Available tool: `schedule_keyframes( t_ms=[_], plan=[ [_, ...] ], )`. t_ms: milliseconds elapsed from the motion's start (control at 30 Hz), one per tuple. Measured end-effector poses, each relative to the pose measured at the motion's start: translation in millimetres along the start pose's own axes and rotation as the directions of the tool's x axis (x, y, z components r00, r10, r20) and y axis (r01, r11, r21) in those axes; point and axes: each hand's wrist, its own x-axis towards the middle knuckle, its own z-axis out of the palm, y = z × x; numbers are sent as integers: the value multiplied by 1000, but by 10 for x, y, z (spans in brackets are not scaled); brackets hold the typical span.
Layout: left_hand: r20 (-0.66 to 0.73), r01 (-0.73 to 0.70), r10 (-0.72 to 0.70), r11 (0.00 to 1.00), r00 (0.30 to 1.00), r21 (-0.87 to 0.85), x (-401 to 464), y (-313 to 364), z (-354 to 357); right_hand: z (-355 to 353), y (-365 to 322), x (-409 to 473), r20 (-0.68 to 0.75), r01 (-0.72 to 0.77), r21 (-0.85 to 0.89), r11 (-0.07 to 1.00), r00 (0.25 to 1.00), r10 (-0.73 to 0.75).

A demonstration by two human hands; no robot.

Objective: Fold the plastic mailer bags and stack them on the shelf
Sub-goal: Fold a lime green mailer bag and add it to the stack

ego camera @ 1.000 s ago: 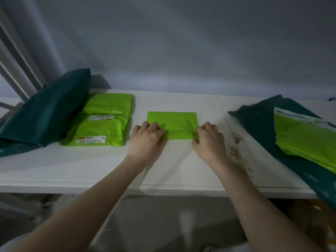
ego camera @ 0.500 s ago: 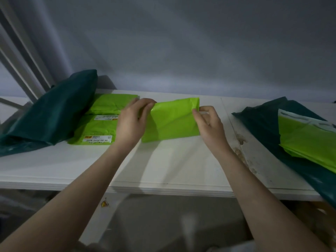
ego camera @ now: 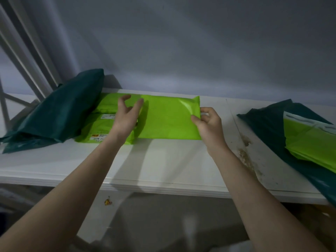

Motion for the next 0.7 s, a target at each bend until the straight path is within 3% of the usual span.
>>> schedule_keyframes(
  t_ms=[133, 267, 400, 700],
  plan=[
    [12, -129, 129, 989, 992, 76, -5, -30, -130, 174, -56, 10, -38, -14, 109, 994, 999, 18],
    [28, -206, 204, 969, 978, 135, 16, -7, -276, 323, -67, 25, 64, 57, 117, 991, 996, -65],
    [-7, -169, 173, 967, 985, 193, 46, 1, -460, 522, -81, 29, 125, 111, 41, 993, 985, -115],
    [-68, -191, 242, 885, 968, 425, 64, -33, -852, 1053, -99, -99, 225, 2, 34, 999, 974, -10]
  ],
)
